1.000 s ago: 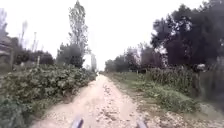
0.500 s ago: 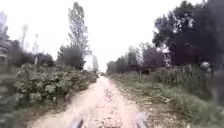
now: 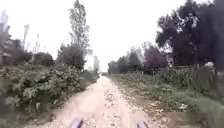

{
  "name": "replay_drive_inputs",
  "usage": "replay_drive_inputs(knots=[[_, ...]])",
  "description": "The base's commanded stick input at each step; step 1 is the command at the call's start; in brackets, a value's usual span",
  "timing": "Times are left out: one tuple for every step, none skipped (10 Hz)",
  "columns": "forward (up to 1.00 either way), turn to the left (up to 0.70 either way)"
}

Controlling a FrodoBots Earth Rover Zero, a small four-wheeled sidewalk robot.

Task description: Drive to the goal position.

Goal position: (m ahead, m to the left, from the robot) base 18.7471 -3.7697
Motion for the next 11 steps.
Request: replay_drive_inputs(knots=[[0.70,0.00],[0.70,0.00],[0.70,0.00],[0.70,0.00],[0.70,0.00],[0.70,0.00],[0.70,0.00],[0.70,0.00],[0.70,0.00],[0.70,0.00],[0.70,0.00]])
